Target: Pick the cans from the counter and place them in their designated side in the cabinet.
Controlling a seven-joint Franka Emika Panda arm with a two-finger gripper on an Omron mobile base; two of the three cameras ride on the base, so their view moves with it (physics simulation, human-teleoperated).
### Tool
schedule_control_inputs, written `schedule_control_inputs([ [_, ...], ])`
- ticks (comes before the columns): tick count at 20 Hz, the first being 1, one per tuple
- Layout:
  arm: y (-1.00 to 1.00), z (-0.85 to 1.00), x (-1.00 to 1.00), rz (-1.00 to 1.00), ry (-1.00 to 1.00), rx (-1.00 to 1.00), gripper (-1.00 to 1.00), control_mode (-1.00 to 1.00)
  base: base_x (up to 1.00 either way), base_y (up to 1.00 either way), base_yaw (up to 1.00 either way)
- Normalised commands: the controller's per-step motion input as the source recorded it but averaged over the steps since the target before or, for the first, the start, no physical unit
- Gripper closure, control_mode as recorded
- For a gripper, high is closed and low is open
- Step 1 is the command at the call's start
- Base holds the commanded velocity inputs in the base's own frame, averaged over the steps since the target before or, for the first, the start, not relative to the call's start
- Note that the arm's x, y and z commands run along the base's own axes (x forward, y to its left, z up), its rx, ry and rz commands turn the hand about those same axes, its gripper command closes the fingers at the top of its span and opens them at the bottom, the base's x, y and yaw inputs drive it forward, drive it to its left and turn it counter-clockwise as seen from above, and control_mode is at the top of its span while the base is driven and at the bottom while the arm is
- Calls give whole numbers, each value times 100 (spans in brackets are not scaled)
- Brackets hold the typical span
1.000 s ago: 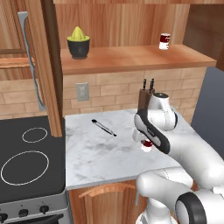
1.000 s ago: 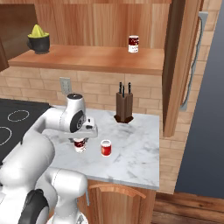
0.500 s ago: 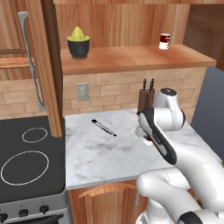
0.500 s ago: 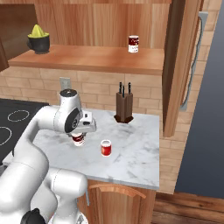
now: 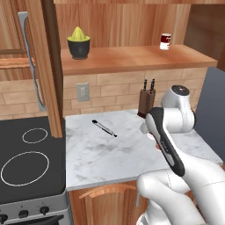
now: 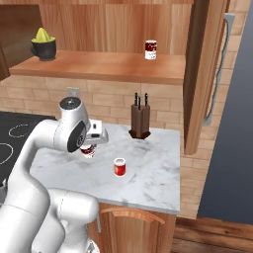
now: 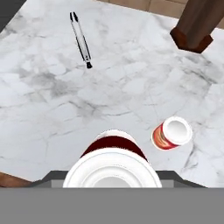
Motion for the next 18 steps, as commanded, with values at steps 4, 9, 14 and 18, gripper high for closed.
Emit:
schedule_control_inputs([
  [4,-9,43,-11,0,-12,0,100,-100,0,0,0],
  [9,-8,42,-7,0,-9,0,100,-100,0,0,0],
  [14,-11,40,-13,0,-2,0,100,-100,0,0,0],
  [18,-11,41,-16,0,-1,0,100,-100,0,0,0],
])
